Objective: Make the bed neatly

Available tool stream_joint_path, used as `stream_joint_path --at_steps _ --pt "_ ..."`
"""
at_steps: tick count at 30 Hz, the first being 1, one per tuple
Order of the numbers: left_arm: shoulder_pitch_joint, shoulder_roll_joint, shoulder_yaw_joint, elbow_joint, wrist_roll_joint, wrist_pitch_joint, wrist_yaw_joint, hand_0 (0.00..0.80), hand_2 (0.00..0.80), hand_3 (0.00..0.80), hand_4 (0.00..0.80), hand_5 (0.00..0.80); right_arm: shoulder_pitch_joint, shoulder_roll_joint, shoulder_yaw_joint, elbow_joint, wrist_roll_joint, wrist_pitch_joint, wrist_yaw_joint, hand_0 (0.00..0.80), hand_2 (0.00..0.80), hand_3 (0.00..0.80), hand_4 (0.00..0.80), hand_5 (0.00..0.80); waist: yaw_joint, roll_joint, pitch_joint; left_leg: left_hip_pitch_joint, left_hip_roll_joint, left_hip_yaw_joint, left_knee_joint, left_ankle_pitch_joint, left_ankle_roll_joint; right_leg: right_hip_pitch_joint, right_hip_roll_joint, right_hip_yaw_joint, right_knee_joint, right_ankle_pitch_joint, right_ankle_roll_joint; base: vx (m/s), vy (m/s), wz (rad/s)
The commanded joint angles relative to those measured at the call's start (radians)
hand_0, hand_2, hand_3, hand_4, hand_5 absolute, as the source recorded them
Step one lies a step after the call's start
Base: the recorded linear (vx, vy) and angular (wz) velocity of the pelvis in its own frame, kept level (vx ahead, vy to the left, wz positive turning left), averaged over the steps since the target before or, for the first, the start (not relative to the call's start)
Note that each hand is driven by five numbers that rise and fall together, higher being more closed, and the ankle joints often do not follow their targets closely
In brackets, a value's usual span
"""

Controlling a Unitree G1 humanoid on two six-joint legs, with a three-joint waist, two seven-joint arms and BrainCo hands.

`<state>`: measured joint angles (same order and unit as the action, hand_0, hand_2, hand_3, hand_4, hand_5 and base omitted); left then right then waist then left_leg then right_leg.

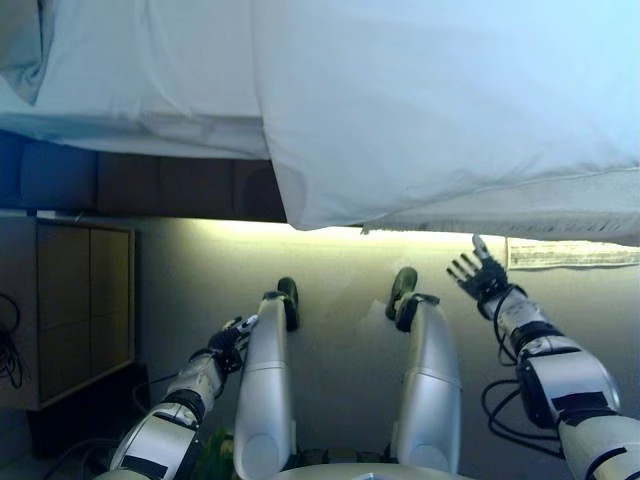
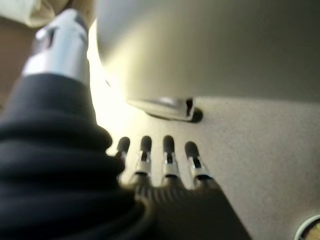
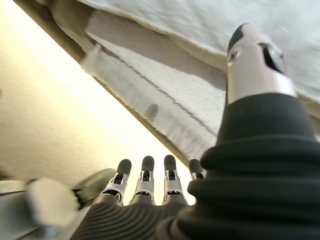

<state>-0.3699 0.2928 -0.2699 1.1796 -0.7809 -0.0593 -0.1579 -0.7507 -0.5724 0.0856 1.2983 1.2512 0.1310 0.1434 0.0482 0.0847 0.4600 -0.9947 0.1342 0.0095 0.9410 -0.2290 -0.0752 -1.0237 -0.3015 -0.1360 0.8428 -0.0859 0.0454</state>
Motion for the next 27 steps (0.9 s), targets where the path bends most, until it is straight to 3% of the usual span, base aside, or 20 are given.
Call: stream_joint_path --at_steps 1,14,27 --pt "0.091 0.018 -0.019 0.012 -0.036 -0.019 -0.005 0.0 0.0 0.0 0.0 0.0 -0.002 -0.064 -0.048 -0.025 0.037 0.001 -0.001 0.0 0.0 0.0 0.0 0.0 0.017 0.011 -0.05 -0.031 -0.026 -0.022 -0.037 -0.008 0.043 -0.021 -0.002 0.076 0.054 -0.067 0.004 0.037 -0.032 0.12" --pt "0.218 0.057 0.013 -0.011 -0.079 -0.069 -0.064 0.0 0.0 0.0 0.0 0.0 -0.214 -0.255 -0.012 -0.02 -0.055 0.015 0.007 0.0 0.0 0.0 0.0 0.0 0.051 0.035 -0.04 -0.17 -0.031 -0.038 0.102 -0.009 0.061 -0.151 0.0 0.09 0.236 -0.129 -0.033 0.025 -0.008 0.02" --pt "0.311 0.079 0.066 -0.002 -0.043 -0.097 -0.108 0.0 0.0 0.0 0.0 0.0 -0.378 -0.333 0.044 -0.003 -0.076 0.043 0.012 0.0 0.0 0.0 0.0 0.0 0.085 0.041 -0.028 -0.238 -0.016 -0.058 0.21 -0.002 0.059 -0.212 -0.015 0.085 0.373 -0.185 -0.059 0.012 -0.022 0.06"
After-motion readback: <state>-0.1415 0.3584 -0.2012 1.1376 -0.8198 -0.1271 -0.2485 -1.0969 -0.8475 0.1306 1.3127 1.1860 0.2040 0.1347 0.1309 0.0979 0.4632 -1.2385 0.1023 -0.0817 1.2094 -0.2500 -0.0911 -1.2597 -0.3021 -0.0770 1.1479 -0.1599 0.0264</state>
